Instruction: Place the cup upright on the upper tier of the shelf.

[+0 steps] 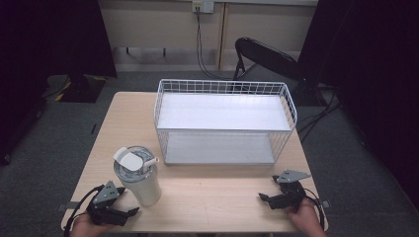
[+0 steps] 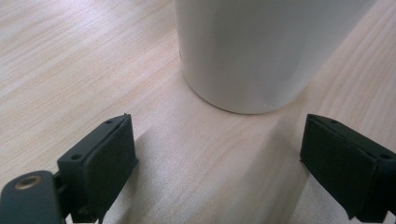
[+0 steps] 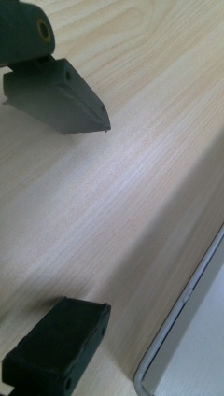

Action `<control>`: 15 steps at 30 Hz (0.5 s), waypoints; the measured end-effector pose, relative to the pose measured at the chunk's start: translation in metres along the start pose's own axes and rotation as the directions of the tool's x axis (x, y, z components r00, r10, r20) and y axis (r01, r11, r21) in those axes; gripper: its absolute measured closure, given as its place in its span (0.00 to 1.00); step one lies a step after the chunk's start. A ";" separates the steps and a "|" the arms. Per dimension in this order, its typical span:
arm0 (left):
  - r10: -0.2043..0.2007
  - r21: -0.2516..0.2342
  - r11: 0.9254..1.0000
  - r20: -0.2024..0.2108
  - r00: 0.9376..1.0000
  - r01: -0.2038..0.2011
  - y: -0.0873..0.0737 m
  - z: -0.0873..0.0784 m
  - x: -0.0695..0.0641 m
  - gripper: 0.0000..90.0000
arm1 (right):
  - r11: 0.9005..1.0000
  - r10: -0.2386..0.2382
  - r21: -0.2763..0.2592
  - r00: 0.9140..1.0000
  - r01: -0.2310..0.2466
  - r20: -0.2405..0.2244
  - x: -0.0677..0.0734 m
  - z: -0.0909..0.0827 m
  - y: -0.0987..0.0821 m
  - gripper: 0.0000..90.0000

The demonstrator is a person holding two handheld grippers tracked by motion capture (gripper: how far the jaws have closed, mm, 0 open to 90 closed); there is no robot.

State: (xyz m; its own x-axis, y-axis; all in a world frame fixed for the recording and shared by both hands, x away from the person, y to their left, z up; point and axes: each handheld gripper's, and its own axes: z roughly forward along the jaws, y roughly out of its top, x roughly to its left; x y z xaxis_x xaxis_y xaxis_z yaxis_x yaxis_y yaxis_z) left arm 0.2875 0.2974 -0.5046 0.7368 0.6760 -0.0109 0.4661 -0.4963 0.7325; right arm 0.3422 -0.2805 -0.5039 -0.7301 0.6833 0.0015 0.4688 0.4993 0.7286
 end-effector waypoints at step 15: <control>-0.057 -0.040 0.997 0.042 0.998 0.058 0.007 -0.010 0.000 0.19 | 1.000 0.000 0.000 1.000 0.000 0.000 0.000 0.000 0.000 0.11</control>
State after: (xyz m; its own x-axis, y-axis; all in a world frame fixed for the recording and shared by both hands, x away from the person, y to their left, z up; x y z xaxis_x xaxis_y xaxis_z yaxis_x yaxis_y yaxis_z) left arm 0.2860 0.2993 -0.4925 0.7291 0.6796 -0.0809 0.4882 -0.4334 0.7575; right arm 0.3422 -0.2805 -0.5039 -0.7300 0.6834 0.0019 0.4691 0.4991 0.7286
